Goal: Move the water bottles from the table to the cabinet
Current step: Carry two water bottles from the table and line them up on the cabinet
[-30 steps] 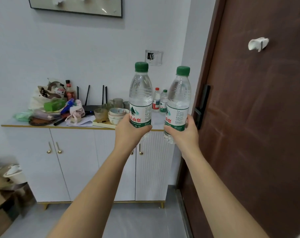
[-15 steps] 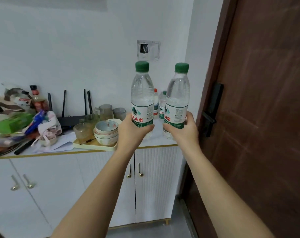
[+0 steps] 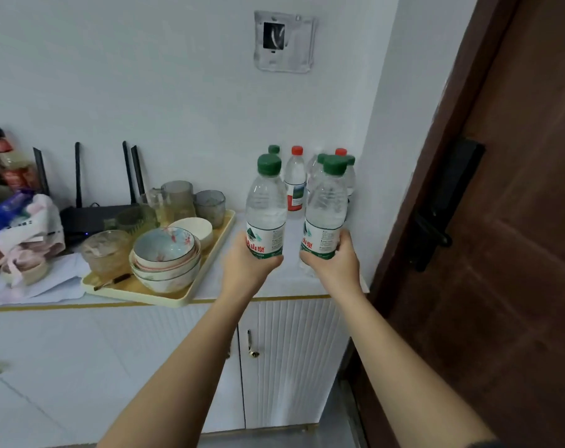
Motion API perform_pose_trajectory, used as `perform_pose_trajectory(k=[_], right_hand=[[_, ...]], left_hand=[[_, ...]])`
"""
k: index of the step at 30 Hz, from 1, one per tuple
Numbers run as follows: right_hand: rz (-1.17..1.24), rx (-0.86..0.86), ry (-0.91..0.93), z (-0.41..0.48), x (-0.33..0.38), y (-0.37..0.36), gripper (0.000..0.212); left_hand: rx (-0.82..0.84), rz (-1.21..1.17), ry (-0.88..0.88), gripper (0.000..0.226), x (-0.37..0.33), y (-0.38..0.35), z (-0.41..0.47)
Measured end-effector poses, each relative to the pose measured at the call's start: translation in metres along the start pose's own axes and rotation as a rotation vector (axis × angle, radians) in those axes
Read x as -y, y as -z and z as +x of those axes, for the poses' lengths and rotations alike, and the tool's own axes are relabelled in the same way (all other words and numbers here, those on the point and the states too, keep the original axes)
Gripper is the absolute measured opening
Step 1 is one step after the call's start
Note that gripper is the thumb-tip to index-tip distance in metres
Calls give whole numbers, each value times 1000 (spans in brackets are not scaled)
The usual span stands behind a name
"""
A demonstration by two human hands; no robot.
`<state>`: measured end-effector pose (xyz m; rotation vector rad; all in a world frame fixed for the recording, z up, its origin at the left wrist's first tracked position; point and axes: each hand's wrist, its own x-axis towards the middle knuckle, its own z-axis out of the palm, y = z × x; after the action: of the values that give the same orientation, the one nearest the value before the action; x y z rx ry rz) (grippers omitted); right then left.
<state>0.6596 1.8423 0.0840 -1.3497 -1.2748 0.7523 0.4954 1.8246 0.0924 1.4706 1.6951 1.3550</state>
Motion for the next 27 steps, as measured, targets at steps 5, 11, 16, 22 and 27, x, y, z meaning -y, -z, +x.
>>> perform_pose_trajectory(k=[5,11,16,22,27], right_hand=[[-27,71,-69,52,-51,-18,59],[-65,138,-97,94,-86,-38,60],[-89,151,-96,113,-98,-54,58],[-87,141,-95,134,-99,-70,58],[-86,130,-80,152,-100,-83,60]], left_hand=[[-28,42,124,51,37,-47,41],[-65,50,203,47,72,-77,69],[-61,38,203,47,83,-85,95],[-1,20,208,48,91,-90,128],[46,7,201,53,97,-95,151]])
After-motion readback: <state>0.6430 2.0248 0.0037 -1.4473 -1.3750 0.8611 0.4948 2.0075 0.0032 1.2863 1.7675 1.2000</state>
